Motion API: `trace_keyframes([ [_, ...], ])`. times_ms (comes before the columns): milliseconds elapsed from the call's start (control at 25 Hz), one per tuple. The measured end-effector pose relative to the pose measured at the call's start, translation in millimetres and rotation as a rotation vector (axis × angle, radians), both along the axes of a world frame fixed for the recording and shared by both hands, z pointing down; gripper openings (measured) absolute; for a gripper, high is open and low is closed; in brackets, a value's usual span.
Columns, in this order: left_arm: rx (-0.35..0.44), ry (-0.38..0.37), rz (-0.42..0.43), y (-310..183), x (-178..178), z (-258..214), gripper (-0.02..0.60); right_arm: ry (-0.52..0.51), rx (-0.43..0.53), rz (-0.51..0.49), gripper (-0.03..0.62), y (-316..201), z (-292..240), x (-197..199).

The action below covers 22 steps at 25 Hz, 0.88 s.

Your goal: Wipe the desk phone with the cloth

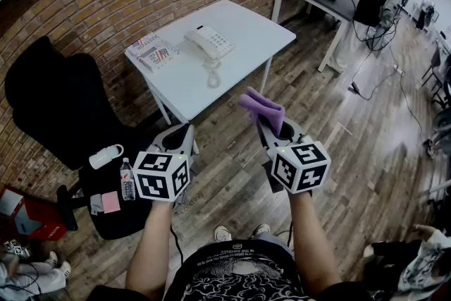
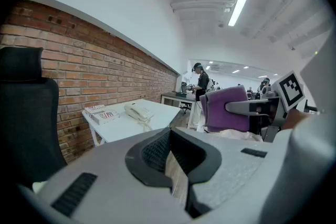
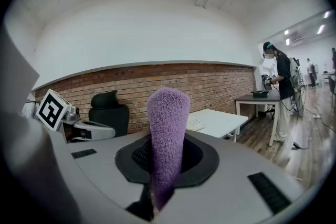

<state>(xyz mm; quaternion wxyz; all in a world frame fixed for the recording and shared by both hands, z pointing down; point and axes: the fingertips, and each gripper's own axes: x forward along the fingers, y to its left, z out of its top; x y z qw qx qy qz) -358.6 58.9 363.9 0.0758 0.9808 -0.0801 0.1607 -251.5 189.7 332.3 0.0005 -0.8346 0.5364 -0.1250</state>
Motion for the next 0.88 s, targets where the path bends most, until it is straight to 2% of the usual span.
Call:
trace_keyframes([
  [480, -0.011, -0.008, 0.040, -6.8, 26.1, 8.3, 0.006, -0.016, -0.007, 0.026, 0.044, -6.8, 11.1, 15.9],
  [720, -0.005, -0.027, 0.035, -8.7, 56.3, 14.8, 0.006, -0.033, 0.006, 0.029, 0.044, -7.0, 17.3, 51.3],
  [880, 0.003, -0.040, 0.021, -10.9, 90.8, 19.6, 0.006, -0.045, 0.010, 0.013, 0.044, -10.7, 24.0, 88.2],
])
